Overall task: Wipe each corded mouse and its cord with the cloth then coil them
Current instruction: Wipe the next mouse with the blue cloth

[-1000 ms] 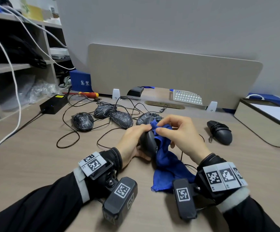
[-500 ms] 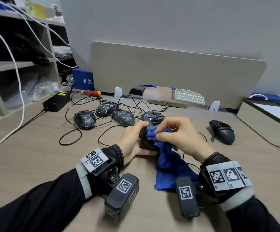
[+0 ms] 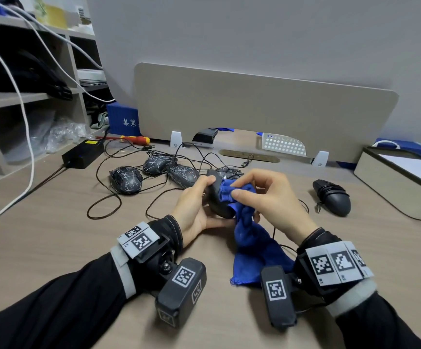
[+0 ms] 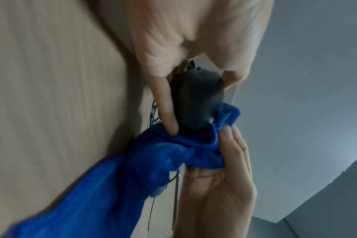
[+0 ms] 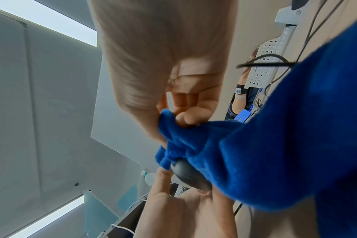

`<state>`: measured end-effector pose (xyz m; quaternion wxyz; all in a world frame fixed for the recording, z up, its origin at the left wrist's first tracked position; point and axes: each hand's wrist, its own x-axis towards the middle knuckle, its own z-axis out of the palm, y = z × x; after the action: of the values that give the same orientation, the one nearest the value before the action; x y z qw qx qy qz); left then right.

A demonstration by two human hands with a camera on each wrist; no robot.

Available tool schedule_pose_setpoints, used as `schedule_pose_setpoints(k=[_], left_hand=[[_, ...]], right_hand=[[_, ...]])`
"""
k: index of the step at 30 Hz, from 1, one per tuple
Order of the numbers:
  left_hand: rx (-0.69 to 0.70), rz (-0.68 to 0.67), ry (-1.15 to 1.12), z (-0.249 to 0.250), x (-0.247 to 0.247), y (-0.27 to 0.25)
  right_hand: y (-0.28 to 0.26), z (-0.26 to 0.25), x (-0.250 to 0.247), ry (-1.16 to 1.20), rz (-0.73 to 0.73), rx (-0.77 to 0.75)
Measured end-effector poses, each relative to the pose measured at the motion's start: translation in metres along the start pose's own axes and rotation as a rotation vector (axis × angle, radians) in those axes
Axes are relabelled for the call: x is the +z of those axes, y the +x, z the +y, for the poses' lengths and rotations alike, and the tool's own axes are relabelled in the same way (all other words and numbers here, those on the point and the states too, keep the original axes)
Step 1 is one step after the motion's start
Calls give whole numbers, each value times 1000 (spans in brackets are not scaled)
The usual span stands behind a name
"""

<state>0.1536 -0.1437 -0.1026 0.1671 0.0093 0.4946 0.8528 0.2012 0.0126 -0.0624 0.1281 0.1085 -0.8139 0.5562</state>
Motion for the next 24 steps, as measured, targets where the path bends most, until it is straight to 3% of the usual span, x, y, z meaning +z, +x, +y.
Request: schedule_pose_setpoints(k=[6, 13, 19, 24], left_hand=[[49, 119, -135, 5, -1, 3], [29, 17, -16, -1, 2, -3], [93, 77, -135, 3, 0, -2], [128, 23, -25, 1, 2, -3]], right_hand=[[1, 10, 2, -208, -173, 15], [2, 8, 8, -93, -21, -83], [4, 16, 6, -202, -67, -86], [3, 16, 10, -203, -28, -122]])
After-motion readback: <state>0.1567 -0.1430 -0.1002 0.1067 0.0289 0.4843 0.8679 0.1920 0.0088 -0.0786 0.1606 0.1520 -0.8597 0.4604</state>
